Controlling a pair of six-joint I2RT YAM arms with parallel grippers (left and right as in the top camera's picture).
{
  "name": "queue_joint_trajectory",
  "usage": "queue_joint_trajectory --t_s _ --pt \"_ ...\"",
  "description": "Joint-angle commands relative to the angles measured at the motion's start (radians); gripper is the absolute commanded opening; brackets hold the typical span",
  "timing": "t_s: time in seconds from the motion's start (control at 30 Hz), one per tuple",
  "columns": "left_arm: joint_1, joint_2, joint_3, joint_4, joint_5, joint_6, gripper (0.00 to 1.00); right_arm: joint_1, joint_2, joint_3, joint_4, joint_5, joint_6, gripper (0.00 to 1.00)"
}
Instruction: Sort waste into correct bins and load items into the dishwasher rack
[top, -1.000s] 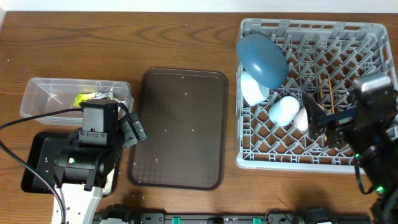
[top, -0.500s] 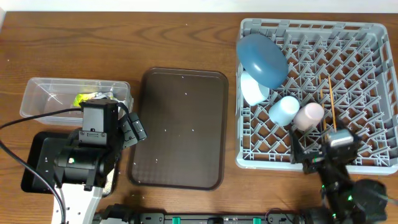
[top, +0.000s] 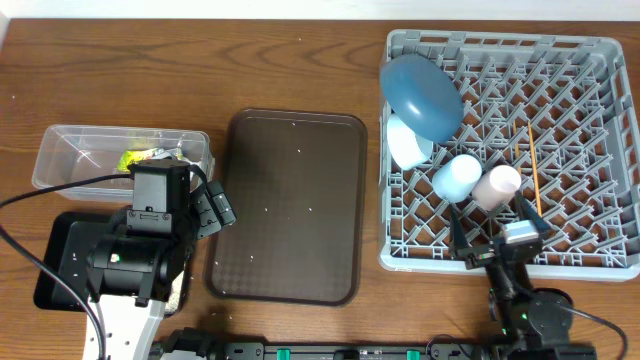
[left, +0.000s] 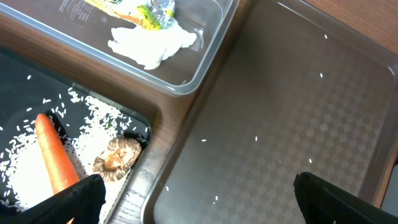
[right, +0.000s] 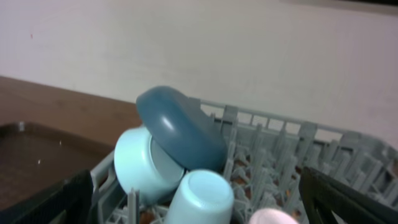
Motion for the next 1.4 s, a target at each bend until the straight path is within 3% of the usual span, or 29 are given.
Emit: queue_joint_trajectory --t_s 0.0,0.3,0.97,1.17,1.37 --pt "0.005 0.0 0.009 0.001 0.002 0.002 0.98 -0.009 -0.007 -0.04 0.008 -0.012 0.016 0.99" --pt "0.005 0.0 0.009 0.001 0.002 0.002 0.98 -0.008 -0.006 -0.041 -0.076 -0.011 0.016 0.99" --pt "0.005 -0.004 0.008 -0.01 -0.006 0.003 0.98 -0.008 -0.004 -0.041 -0.073 -0.011 0.016 0.99" --pt "0.005 -0.158 -0.037 -0.002 -0.048 0.002 0.98 -0.008 -0.004 -0.041 -0.073 -0.011 0.016 0.99" --pt "0.027 -0.396 -0.167 0.211 -0.095 0.109 0.98 -0.008 -0.004 -0.041 -0.073 -0.011 0.016 0.99"
